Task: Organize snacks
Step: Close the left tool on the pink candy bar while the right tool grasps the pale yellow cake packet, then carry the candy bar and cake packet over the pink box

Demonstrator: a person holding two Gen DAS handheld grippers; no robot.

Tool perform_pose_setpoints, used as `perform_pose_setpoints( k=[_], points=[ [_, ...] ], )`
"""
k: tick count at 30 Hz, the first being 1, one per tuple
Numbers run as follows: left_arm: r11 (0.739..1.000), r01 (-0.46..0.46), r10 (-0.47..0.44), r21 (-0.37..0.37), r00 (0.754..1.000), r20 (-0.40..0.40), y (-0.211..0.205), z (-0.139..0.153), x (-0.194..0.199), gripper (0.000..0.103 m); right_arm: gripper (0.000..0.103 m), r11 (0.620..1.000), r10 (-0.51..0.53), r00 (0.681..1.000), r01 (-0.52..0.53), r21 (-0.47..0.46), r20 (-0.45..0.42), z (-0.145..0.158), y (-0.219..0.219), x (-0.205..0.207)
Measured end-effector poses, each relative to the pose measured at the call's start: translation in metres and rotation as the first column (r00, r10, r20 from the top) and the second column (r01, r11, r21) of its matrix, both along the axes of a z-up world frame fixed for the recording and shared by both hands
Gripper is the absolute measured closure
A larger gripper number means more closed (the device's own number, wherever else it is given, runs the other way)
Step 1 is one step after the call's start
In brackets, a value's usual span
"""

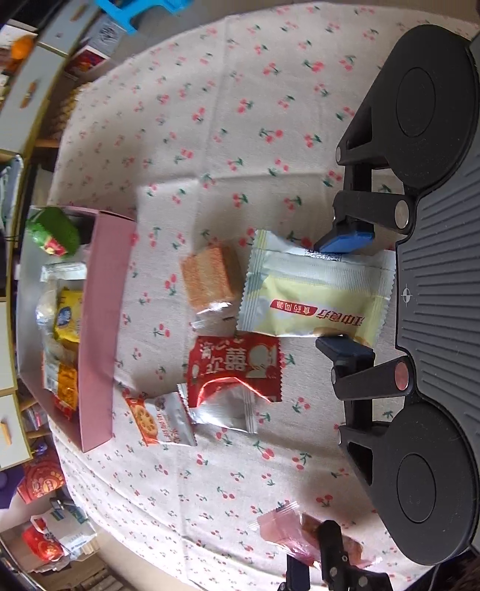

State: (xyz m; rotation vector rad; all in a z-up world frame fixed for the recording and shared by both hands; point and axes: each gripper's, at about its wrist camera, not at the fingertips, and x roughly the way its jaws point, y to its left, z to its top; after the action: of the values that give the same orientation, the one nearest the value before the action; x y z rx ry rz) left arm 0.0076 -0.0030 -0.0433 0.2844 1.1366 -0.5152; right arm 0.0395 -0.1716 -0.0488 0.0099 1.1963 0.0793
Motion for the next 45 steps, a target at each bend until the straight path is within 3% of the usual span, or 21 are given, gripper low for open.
perform_pose_setpoints(
  k=[18, 31, 40, 45],
  points=[
    [0.993, -0.073, 0.075, -0.093, 0.997, 0.024, 0.004, 0.018, 0.015, 0.073, 0.057, 0.986, -0.079, 0.995, 0.07, 0.149, 0.058, 0.03, -0.02, 0.007],
    [0.968, -0.153, 0.165, -0.2, 0.985, 0.042, -0.015, 0.037, 0.055, 0.073, 0.057, 0.955, -0.182, 0.981, 0.16, 0.25, 0.069, 0.048, -0.033, 0.051],
    [0.936, -0.239, 0.252, -0.258, 0.968, 0.016, -0.023, 0.031, 0.09, 0.073, 0.057, 0.909, -0.295, 0.95, 0.246, 0.337, 0.101, 0.046, -0.046, 0.095],
    [0.913, -0.296, 0.314, -0.28, 0.949, 0.021, -0.026, 0.027, 0.108, 0.073, 0.057, 0.857, -0.375, 0.919, 0.294, 0.423, 0.121, 0.041, -0.056, 0.115]
  ],
)
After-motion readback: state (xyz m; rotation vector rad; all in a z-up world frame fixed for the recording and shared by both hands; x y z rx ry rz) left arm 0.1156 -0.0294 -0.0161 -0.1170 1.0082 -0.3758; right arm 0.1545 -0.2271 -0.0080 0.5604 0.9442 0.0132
